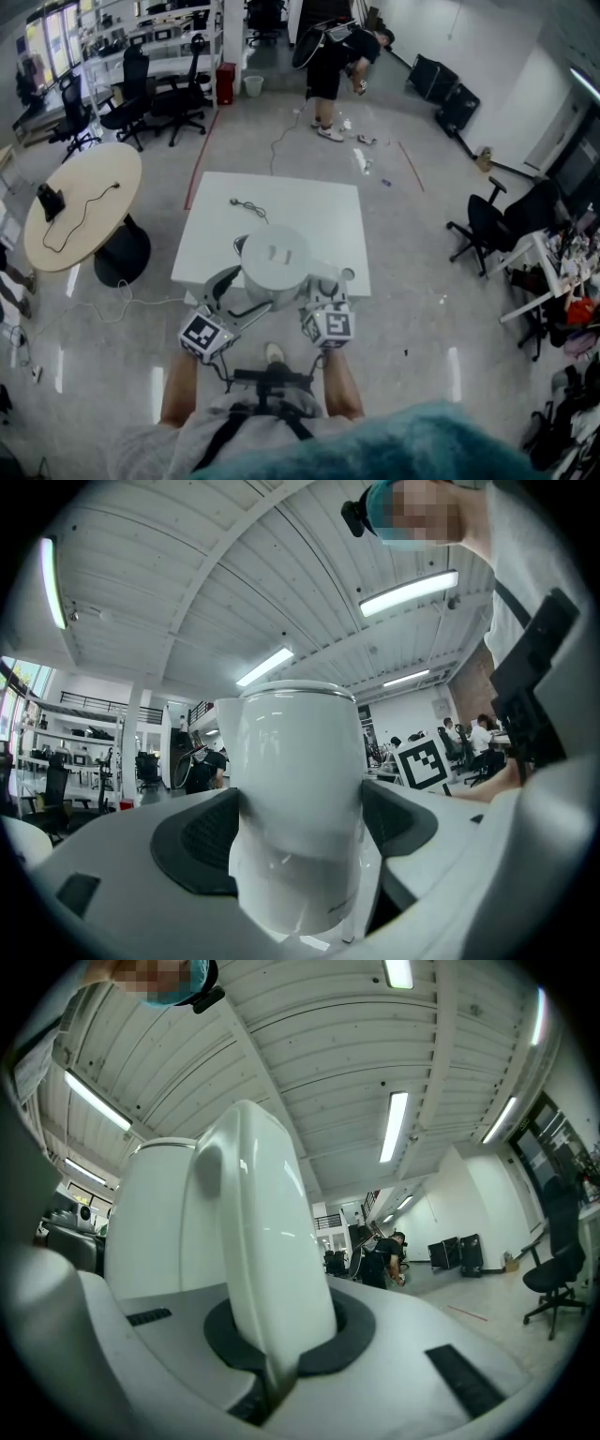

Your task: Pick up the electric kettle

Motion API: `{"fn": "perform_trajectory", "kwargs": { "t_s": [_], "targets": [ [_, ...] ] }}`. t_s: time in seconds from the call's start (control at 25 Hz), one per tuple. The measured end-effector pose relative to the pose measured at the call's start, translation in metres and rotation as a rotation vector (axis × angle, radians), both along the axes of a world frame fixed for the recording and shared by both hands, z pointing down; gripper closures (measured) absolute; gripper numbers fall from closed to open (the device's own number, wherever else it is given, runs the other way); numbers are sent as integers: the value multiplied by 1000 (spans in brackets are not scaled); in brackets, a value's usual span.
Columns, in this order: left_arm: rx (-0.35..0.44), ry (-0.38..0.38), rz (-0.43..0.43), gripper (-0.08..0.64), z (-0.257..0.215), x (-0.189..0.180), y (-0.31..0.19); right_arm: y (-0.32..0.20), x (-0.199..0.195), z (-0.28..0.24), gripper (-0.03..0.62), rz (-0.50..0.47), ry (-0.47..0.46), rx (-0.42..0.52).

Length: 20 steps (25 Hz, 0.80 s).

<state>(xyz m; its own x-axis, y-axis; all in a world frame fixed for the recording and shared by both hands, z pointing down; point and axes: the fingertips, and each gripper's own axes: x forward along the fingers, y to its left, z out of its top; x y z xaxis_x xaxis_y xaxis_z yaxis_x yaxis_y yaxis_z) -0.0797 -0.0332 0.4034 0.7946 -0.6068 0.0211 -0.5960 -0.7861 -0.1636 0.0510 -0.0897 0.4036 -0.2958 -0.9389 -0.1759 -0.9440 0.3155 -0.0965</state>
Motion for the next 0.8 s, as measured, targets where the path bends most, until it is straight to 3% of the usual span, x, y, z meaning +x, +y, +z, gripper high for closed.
{"fn": "perform_trajectory", "kwargs": {
  "t_s": [0.8],
  "targets": [
    [23, 6, 6, 152, -11, 8, 36, 37, 6, -12, 591, -5, 5, -10]
  ]
}}
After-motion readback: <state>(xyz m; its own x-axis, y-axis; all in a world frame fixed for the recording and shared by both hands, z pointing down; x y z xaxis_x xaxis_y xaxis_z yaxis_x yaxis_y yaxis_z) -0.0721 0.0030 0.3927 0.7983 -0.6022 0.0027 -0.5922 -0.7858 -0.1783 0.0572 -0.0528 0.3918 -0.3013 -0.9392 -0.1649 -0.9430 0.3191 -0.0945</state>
